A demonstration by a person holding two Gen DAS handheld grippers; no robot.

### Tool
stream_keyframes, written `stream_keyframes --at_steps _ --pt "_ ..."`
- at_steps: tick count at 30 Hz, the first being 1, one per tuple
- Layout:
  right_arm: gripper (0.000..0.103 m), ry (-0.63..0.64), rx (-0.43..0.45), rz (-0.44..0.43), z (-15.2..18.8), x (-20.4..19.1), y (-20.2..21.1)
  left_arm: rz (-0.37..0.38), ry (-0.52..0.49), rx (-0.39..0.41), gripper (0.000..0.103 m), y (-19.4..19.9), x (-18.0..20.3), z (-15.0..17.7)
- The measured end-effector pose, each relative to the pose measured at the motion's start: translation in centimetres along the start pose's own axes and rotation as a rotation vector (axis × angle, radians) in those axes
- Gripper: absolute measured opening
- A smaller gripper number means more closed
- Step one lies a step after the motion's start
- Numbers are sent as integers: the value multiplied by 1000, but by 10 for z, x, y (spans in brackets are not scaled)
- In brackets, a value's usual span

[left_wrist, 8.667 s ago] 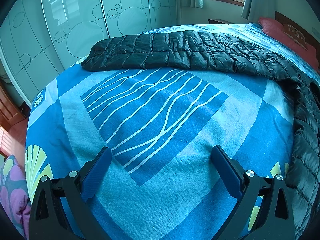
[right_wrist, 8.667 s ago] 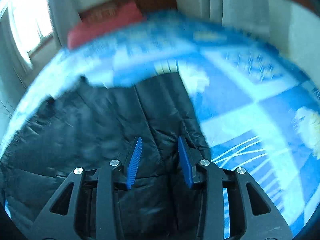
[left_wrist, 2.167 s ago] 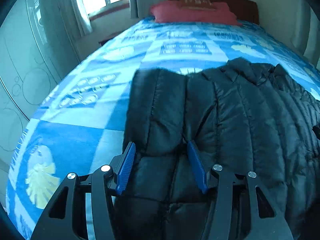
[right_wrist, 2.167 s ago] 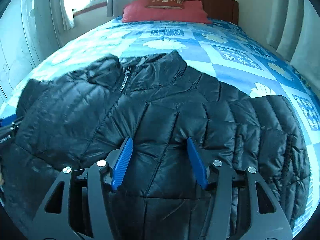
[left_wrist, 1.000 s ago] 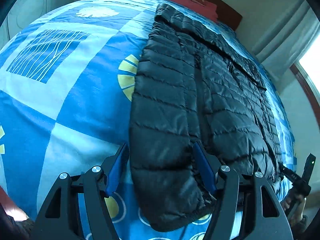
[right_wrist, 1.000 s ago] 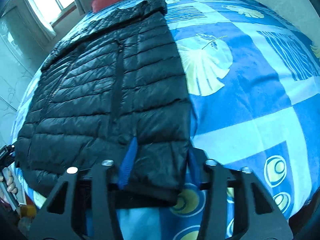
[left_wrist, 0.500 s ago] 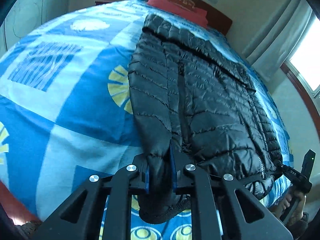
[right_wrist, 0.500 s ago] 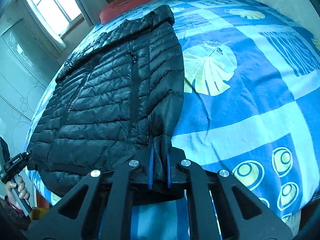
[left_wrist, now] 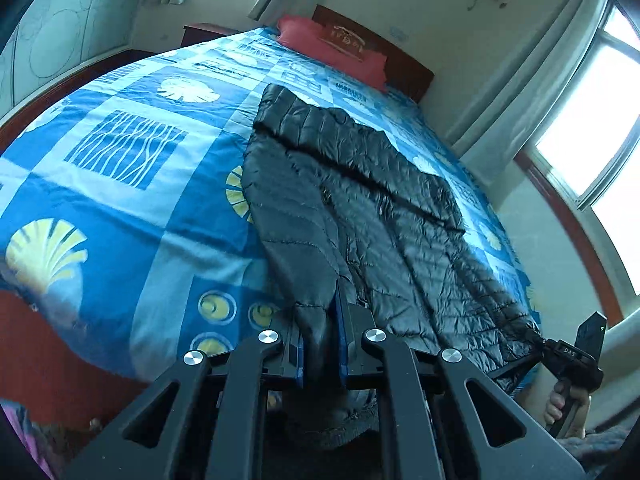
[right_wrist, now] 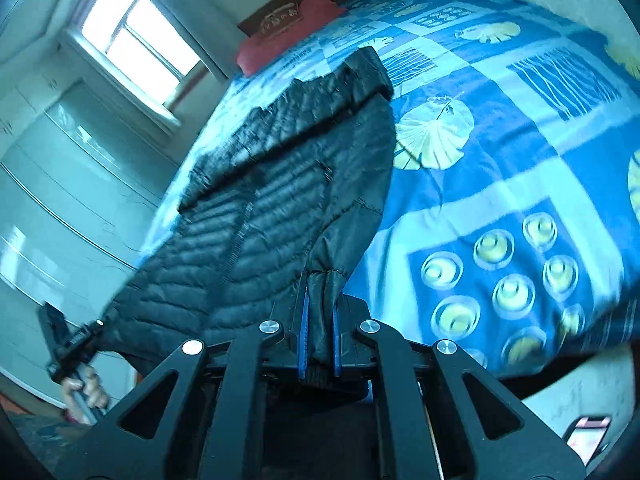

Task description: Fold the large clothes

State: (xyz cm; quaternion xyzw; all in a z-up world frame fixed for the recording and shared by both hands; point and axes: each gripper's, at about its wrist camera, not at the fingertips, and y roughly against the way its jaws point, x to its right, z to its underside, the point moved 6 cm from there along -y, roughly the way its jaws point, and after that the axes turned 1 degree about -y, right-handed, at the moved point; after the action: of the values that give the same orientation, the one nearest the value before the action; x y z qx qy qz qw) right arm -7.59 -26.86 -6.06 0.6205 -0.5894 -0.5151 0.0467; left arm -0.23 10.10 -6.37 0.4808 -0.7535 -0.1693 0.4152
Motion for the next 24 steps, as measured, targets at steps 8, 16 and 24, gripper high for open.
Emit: stream_keyframes --at_steps 8,16,24 --pt "8 41 61 -88 -60 -26 -14 32 -61 55 11 -7 19 -49" --pt "9 62 146 -102 -171 -38 -74 27 -137 109 11 -72 34 -145" --pt "9 6 94 -40 -247 -20 -187 -14 -79 33 11 -188 2 -206"
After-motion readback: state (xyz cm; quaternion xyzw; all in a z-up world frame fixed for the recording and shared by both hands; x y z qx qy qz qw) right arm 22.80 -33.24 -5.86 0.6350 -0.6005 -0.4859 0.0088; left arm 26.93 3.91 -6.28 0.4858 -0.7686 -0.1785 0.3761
